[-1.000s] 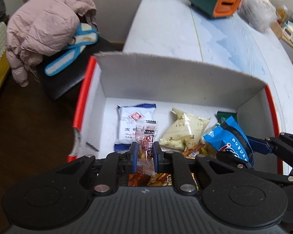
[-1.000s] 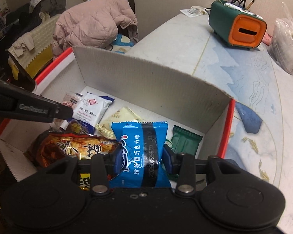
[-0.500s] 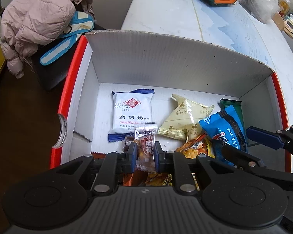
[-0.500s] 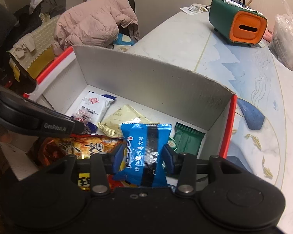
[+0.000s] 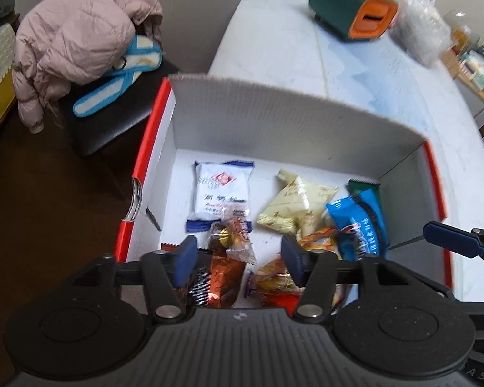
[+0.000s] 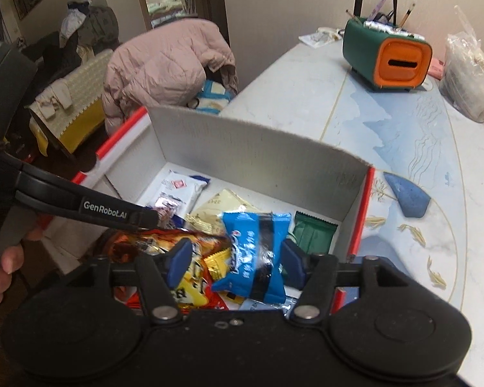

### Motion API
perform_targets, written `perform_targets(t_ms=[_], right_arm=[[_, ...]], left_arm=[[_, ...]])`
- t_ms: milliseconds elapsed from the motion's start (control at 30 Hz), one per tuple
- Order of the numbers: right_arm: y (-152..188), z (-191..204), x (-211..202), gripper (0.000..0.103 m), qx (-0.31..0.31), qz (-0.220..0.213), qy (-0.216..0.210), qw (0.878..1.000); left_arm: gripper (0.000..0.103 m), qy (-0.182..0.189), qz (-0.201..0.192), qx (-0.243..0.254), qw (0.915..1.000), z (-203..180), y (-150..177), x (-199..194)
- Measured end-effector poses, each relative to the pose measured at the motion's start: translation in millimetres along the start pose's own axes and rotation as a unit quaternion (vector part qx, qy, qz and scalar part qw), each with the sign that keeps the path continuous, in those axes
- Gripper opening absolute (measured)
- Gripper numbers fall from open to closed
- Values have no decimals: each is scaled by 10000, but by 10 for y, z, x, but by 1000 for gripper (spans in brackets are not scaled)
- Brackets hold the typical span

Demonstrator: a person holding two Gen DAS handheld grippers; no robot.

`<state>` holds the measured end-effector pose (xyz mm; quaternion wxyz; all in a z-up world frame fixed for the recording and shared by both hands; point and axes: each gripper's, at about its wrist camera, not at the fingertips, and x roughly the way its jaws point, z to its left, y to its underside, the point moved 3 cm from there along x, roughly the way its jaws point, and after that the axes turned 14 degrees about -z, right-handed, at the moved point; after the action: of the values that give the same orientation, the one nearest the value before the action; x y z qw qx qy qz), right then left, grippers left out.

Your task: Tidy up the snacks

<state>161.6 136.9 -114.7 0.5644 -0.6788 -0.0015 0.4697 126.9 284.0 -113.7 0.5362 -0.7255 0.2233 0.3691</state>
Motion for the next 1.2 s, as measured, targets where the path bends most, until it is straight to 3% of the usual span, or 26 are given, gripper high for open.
perform_targets(t_ms=[133, 300, 467, 700, 867, 1200], right_arm=[[-48, 9, -170, 67, 22, -193, -58, 9998], [-104, 15, -375, 81, 94, -453, -146, 9988], [-135, 30, -570, 86, 82, -688, -213, 9974], [-148, 38, -868, 93, 105, -1044, -295, 9940], [-139, 22, -1088, 100, 170, -1340, -306, 9904], [-4, -108, -1330, 103, 490, -1614, -95, 9856]], left_arm=[[59, 143, -184, -3, 9997, -40, -1, -179], [65, 298, -500, 135, 9982, -122, 34, -443], [70, 369, -827, 256, 9956, -182, 66, -699], [73, 416, -1385, 434, 9885, -253, 115, -1046], [82, 430, -1767, 533, 9819, -305, 171, -1266], [86, 450, -2161, 660, 9731, -421, 336, -1524]])
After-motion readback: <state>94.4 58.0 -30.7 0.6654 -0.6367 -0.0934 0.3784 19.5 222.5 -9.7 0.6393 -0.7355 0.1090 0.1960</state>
